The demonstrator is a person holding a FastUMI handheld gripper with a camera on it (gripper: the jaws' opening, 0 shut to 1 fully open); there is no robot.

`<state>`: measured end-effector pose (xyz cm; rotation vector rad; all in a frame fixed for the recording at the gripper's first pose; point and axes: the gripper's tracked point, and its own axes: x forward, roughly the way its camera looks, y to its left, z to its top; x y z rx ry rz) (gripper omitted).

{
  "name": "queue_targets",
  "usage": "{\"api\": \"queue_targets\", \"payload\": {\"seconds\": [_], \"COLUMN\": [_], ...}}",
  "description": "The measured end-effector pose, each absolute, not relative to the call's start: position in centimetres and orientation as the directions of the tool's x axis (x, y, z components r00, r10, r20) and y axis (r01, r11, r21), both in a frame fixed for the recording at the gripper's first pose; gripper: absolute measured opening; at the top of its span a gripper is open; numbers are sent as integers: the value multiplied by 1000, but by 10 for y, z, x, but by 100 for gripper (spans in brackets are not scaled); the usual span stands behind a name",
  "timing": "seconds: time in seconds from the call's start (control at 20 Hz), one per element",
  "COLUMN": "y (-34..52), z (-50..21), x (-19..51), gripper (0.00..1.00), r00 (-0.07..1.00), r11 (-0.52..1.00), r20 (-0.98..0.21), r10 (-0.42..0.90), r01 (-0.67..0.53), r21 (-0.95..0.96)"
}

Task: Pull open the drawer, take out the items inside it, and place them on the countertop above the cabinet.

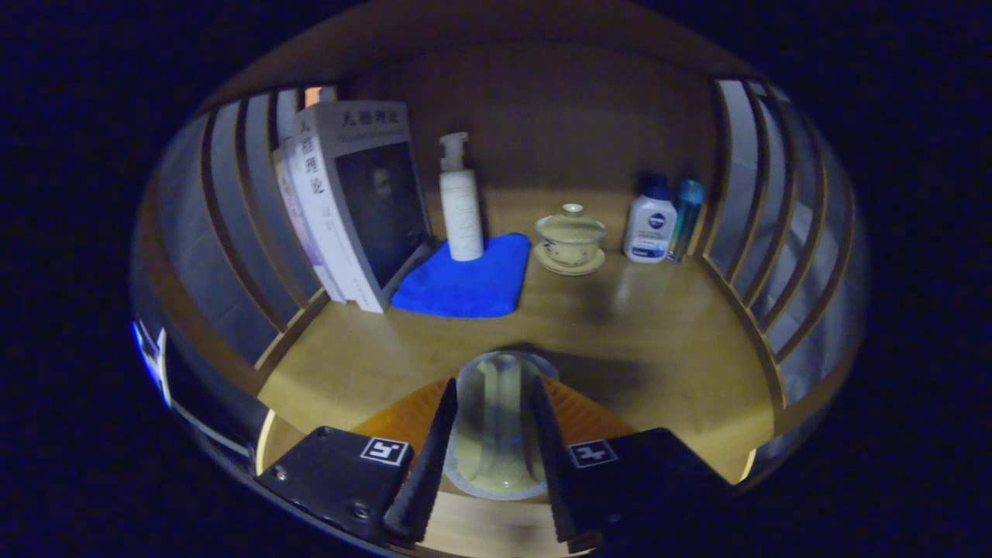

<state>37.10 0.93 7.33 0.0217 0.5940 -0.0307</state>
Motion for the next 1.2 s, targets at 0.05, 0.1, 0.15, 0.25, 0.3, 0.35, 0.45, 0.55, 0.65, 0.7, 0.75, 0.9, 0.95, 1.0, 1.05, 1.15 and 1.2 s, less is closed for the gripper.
{"api": "queue_targets", "payload": {"seconds": [0.05,0.1,0.15,0.25,0.3,0.35,0.45,0.55,0.65,0.7,0.75,0.9,0.95,1.0,1.05,1.15,1.2], "y": [11,14,16,15,15,16,14,16,27,34,36,46,49,52,55,56,58], "z": [69,72,73,79,82,84,92,110,132,137,142,154,155,155,152,139,130], "x": [371,372,372,374,373,372,366,355,334,322,304,256,238,221,204,173,159], "gripper": [57,67,68,68,68,68,68,68,68,74,81,100,100,100,100,100,100], "r00": [834,844,850,862,867,872,887,927,961,971,979,996,999,1000,1000,998,997], "r11": [999,999,999,998,998,998,997,996,996,996,994,991,991,993,995,999,1000], "r20": [-551,-536,-526,-504,-496,-487,-457,-370,-276,-238,-204,-87,-54,-20,7,59,72], "r10": [-36,-37,-38,-50,-53,-54,-65,-64,-25,-8,-8,2,10,12,16,4,1], "r01": [31,23,22,29,29,30,41,37,2,-14,-14,-14,-17,-14,-15,-1,1], "r21": [-18,-32,-35,-49,-55,-58,-63,-81,-84,-90,-105,-135,-129,-115,-100,-53,-28]}}
